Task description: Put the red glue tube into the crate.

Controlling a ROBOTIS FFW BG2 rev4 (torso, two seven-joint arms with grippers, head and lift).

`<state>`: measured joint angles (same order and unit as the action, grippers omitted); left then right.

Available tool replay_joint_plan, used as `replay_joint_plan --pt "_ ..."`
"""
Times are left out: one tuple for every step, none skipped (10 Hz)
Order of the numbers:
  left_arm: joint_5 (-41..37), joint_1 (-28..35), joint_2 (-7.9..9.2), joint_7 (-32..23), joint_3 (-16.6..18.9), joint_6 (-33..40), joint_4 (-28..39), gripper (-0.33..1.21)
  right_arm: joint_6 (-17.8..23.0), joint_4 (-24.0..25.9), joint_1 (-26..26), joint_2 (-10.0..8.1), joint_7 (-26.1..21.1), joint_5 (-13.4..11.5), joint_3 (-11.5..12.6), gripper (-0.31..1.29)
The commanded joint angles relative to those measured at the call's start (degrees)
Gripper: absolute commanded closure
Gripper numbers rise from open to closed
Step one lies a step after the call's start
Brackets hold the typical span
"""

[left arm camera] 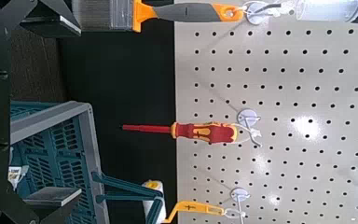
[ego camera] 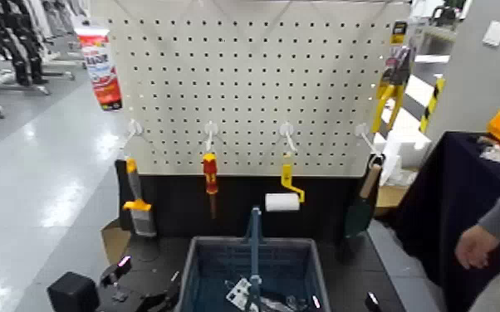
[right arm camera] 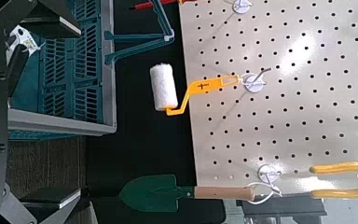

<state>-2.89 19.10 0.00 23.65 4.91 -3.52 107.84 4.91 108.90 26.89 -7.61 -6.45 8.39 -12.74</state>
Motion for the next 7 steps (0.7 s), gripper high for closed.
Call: replay_joint_plan --pt "-0.01 -0.03 -1.41 0.0 0.01 0.0 0.0 0.11 0.01 -0.01 0.0 0.05 0.04 0.14 0.0 0.11" --pt "-0.01 -0.03 -1.41 0.08 0.01 0.0 0.0 0.11 0.01 -0.01 0.0 0.05 0.04 0.14 0.0 0.11" --pt "-0.01 -0.03 -1.41 0.0 -0.08 0.0 0.0 0.11 0.01 -0.01 0.0 -0.04 0.12 0.23 0.0 0.12" --pt "-0.09 0.06 -1.41 0.0 0.01 0.0 0.0 0.11 0.01 -0.01 0.09 -0.04 0.12 0.23 0.0 0.12" --pt "-0.27 -0.03 -1.41 0.08 0.18 0.0 0.0 0.11 -0.07 -0.01 0.0 -0.04 0.04 0.23 0.0 0.12" --pt "-0.44 -0.2 -1.41 0.17 0.27 0.0 0.0 0.11 -0.07 -0.01 0.0 -0.04 0.04 0.23 0.0 0.12" --pt "-0.53 -0.46 -1.23 0.44 0.54 -0.09 0.18 0.11 -0.07 -0.01 0.0 -0.04 0.12 0.32 0.0 0.12"
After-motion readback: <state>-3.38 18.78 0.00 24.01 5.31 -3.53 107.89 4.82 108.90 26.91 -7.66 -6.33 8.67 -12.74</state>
